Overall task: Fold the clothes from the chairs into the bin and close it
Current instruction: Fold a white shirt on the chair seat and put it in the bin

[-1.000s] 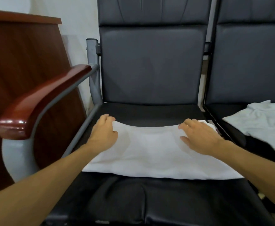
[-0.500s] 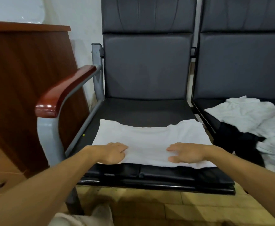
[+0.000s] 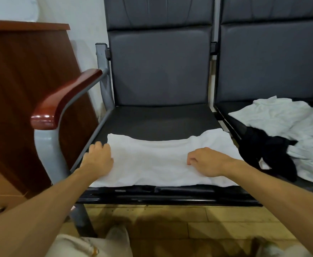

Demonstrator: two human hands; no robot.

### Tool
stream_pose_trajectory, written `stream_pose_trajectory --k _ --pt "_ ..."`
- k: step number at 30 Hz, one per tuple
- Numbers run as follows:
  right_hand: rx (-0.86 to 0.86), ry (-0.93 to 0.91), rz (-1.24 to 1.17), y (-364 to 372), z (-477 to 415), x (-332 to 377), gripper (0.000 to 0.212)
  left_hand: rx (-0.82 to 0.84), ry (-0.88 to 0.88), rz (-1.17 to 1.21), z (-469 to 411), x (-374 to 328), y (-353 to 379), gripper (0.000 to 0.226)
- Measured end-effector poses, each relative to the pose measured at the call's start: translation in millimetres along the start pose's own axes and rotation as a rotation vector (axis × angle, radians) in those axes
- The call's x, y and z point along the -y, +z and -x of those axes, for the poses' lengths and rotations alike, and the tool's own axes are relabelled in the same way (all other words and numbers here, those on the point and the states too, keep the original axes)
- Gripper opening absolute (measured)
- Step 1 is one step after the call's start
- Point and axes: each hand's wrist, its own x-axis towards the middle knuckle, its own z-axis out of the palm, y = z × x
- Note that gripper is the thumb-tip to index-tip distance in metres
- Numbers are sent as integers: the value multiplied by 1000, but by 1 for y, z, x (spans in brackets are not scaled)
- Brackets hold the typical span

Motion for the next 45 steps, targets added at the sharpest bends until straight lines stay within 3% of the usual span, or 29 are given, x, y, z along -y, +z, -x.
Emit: stream_pose_trajectory --k 3,8,12,18,23,27,30,40,42,45 --pt "0 9 68 -1 -8 1 23 6 -110 -47 2 2 -1 54" --pt "-60 51 93 0 -20 9 19 42 -54 -66 1 -4 -2 42" --pt "-164 119 3 -2 -27 7 17 86 -106 517 4 -22 -11 41" --pt "-330 209 -19 -10 -25 -8 24 244 -408 1501 10 -42 -32 40" --pt "-402 288 -38 -27 -6 -36 25 232 -432 1844 13 -68 -39 43" --pt "-459 392 -211 -35 17 -69 22 235 -366 1918 18 -112 -51 11" --pt "-515 420 -266 -35 38 -92 23 252 -247 1907 19 -148 -59 12" --pt "-589 472 -368 -35 70 -138 25 252 31 1534 19 -256 -57 20" --pt "-588 482 -365 -35 68 -137 24 320 116 1427 20 -273 -43 18" --pt "-586 481 -351 -37 63 -130 23 565 271 1289 28 -287 -30 27"
